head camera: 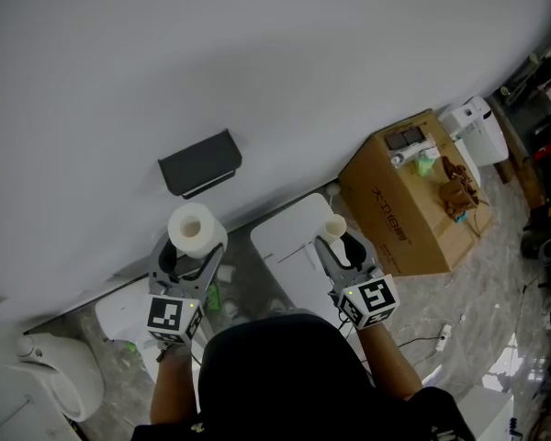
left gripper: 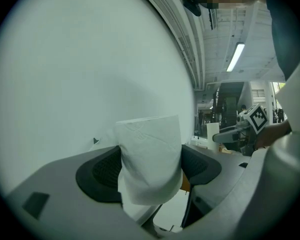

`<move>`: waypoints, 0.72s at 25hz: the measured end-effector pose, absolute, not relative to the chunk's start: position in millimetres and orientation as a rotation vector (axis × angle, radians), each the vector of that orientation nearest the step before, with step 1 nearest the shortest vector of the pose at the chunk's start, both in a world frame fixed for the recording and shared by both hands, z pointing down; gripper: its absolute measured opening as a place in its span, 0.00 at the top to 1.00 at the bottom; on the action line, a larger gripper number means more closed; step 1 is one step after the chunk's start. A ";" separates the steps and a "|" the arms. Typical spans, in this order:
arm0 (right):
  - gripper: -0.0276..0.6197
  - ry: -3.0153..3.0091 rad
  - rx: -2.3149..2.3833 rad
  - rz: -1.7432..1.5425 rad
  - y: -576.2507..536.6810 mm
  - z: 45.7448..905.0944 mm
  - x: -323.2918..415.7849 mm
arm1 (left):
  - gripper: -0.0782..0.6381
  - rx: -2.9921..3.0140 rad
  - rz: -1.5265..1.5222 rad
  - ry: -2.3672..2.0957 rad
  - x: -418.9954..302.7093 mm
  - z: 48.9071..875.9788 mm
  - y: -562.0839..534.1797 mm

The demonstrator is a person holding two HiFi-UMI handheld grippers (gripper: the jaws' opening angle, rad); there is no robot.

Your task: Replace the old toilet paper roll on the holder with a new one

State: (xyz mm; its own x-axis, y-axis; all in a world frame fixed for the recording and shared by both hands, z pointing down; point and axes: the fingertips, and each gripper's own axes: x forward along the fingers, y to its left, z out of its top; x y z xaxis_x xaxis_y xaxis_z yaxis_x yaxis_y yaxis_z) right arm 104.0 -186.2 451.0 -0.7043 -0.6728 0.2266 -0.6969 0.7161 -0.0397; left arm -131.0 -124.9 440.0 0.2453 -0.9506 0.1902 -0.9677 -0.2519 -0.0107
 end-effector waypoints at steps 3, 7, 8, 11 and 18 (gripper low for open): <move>0.68 -2.722 1.129 0.193 -184.2 449.0 105.0 | 0.37 2.414 0.221 -1.856 -136.3 427.6 -137.5; 0.68 -2.713 1.168 0.206 -182.1 449.6 106.8 | 0.37 2.478 0.208 -1.857 -140.2 405.8 -160.7; 0.68 -2.710 1.173 0.208 -181.3 450.8 107.1 | 0.37 2.483 0.198 -1.859 -141.8 400.8 -167.3; 0.68 -2.708 1.190 0.215 -177.7 450.5 105.8 | 0.37 2.474 0.182 -1.870 -151.1 388.1 -187.9; 0.68 -2.675 1.280 0.231 -170.6 449.2 115.2 | 0.37 2.427 0.210 -1.888 -174.3 383.4 -233.4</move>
State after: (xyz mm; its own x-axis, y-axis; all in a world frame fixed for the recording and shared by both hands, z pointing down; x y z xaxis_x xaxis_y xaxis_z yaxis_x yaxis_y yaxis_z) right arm 115.2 -170.6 449.2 -0.6183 -0.7557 0.2159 -0.7815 0.6203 -0.0673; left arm -174.3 -233.4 383.4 0.2407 -0.9599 0.1436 -0.9681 -0.2481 -0.0362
